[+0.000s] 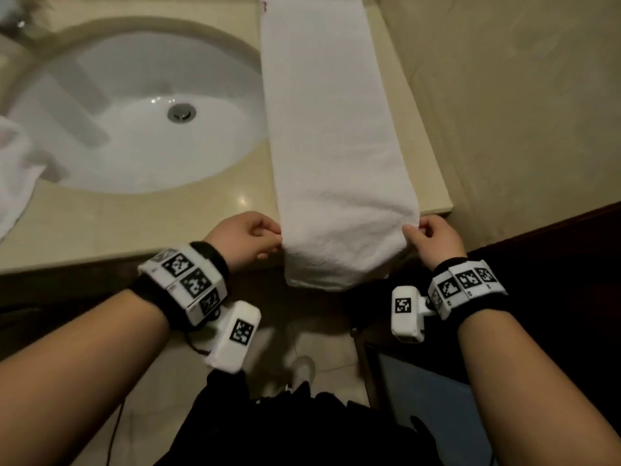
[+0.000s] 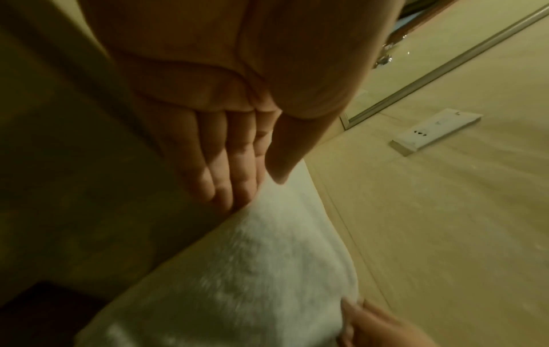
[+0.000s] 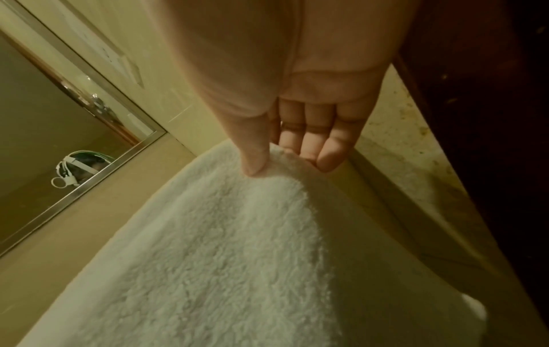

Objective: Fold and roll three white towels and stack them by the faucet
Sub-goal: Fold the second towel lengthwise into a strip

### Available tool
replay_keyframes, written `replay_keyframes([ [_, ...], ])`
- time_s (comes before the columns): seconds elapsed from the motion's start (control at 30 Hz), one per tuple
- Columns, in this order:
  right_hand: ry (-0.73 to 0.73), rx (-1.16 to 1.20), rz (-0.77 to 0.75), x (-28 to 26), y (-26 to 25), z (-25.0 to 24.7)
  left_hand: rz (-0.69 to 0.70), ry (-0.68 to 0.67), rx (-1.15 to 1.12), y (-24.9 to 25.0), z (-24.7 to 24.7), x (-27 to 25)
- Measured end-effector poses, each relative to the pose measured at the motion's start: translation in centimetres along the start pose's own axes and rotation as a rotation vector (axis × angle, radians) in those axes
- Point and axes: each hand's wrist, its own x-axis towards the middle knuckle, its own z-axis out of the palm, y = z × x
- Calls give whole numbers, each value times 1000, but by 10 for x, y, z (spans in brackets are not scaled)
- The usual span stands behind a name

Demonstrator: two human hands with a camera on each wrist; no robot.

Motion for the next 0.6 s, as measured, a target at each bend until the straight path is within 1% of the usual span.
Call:
replay_keyframes([
  [0.1, 11, -12, 9, -1, 14, 8, 8, 9, 219, -35, 14, -5],
  [0.2, 29, 45, 29, -4, 27, 19, -13, -6, 308, -49, 37, 8],
  [0.23, 29, 104, 39, -5, 31, 23, -25, -19, 321, -51, 45, 15],
  [0.33, 10, 289, 45, -5, 38, 26, -56, -38, 263, -57, 60, 27],
  [0.43, 7, 230, 4, -4, 45, 22, -76, -57, 273, -66, 61, 25],
  [0.6, 8, 170, -35, -8, 46, 17, -34, -132, 388, -69, 55, 12],
])
